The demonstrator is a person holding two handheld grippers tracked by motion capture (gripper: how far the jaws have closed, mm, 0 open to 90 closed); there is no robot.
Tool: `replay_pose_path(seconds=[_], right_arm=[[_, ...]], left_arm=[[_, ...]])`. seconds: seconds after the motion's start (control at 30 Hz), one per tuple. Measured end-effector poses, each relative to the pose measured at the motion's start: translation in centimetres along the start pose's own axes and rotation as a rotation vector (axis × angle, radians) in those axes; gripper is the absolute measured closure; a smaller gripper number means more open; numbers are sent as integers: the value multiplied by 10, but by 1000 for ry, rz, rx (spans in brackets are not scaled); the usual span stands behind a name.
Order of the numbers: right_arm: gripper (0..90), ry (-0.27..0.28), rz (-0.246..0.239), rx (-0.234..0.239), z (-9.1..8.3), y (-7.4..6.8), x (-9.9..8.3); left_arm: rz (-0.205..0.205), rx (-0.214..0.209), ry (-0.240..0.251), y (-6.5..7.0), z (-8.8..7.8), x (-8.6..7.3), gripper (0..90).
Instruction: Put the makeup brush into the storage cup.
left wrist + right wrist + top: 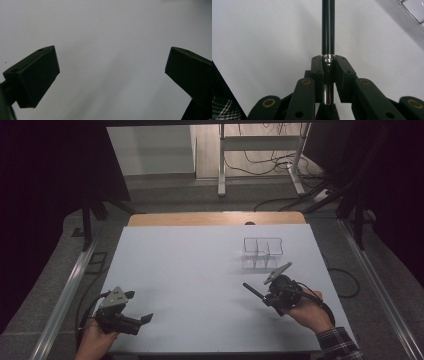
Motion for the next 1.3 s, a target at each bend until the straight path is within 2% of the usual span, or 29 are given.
replay_pose_path(seconds=[0.2,0.53,0.77,0.83,1.1,1.3], right_arm=[[773,2,-12,1,-1,-1,3],[773,6,-26,8,-3,-4,9],[773,-1,-59,5,-1,-7,17],[773,-6,-79,2,-1,-9,20],[773,-8,-86,8,1,-12,26],[773,-11,-95,15,3,-15,30]], left_arm=[[-12,-18,-5,4,5,5,0],[-2,-25,-26,8,12,12,2],[11,-32,-40,12,21,19,2],[12,-52,-37,15,24,23,2],[46,-71,-50,22,33,33,0],[89,-87,-66,30,44,41,0]])
Point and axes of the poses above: each handheld gripper's, and its own axes: z roughly forward along the jaws, x roughly out of its top, y roughly to its right, the point moved 7 cm from there along z, roughly forward along the jaws, and after that the axes turned 7 degrees about -z, right-handed, at the moved point
